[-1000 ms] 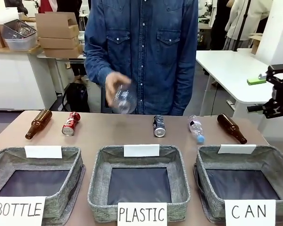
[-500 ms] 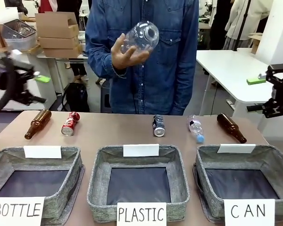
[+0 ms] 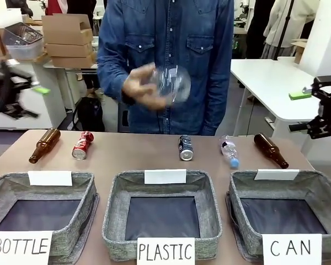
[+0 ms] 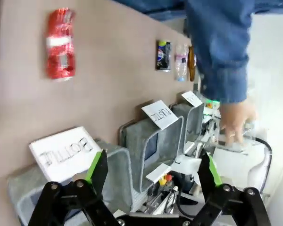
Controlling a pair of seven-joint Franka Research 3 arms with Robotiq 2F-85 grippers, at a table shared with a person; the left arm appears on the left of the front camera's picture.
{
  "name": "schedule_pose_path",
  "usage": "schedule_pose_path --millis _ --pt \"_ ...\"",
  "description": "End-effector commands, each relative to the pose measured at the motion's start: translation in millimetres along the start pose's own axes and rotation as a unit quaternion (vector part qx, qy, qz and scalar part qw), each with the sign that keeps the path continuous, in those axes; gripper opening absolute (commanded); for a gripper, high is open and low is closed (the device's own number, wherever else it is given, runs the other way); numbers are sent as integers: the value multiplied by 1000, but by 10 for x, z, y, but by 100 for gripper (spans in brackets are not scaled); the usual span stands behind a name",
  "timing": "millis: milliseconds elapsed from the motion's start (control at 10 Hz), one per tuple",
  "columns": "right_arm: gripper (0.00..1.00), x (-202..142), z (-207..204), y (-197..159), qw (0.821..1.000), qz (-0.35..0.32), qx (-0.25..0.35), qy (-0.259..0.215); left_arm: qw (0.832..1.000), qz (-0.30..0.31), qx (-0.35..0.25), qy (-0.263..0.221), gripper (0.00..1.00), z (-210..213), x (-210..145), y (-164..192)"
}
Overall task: Sort the can waste into the basket.
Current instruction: Pick up the can waste from the table and place it in the right Fabric basket.
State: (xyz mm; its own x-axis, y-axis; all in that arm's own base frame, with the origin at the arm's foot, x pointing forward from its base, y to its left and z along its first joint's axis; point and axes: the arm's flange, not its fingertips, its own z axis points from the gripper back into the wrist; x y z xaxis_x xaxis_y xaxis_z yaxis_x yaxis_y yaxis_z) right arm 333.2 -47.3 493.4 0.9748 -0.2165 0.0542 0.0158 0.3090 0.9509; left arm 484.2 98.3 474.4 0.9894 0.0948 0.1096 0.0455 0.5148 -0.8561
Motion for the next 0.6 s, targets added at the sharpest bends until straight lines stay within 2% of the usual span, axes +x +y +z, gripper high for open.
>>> schedule_pose_path --millis 0,200,300,500 --pt "100 31 -12 15 1000 14 11 -2 999 -3 -3 -52 100 368 -756 37" --pt "100 31 -12 15 1000 14 11 -2 996 -6 6 -88 100 418 -1143 48" --pt "100 31 -12 15 1000 14 11 -2 995 -19 -2 -95 100 432 -1216 59" --pt "100 31 -12 15 1000 14 11 -2 998 -24 15 -57 100 219 -992 -21"
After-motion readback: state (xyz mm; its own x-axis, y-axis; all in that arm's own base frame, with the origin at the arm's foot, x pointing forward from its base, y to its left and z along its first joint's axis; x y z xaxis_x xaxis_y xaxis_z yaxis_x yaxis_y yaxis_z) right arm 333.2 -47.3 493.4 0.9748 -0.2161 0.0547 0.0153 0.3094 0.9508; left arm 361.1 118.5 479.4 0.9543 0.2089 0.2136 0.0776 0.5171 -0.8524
